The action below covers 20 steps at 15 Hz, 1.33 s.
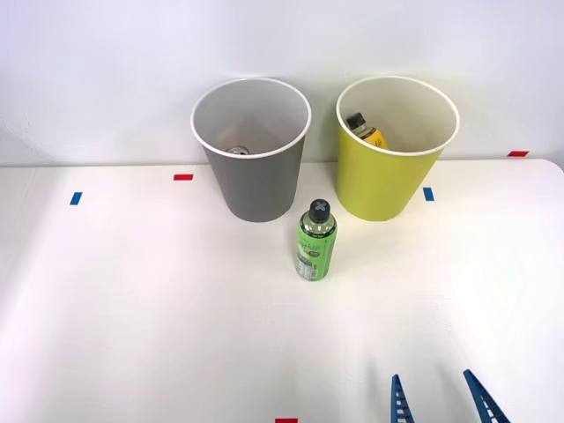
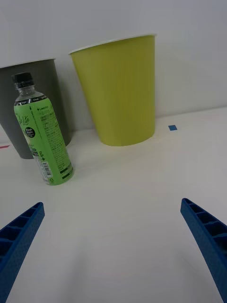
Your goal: Put cans in the gray bin, plastic bottles in the light green bin
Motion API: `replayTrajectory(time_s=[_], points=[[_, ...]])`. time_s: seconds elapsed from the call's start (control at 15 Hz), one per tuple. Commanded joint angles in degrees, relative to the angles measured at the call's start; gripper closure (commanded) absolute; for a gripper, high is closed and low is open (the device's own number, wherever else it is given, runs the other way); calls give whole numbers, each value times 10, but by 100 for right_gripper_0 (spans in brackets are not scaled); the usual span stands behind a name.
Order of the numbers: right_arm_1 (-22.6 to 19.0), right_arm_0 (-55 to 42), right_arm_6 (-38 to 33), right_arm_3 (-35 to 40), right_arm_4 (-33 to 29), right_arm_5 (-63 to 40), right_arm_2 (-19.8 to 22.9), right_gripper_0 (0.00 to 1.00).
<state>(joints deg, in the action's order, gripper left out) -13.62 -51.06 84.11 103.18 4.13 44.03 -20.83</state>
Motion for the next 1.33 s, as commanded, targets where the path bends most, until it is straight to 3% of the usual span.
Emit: replayTrajectory(time_s=[0.07, 1.33], points=[[0, 0, 0, 0, 0, 0, 0, 0], [0, 0, 0, 0, 0, 0, 0, 0]])
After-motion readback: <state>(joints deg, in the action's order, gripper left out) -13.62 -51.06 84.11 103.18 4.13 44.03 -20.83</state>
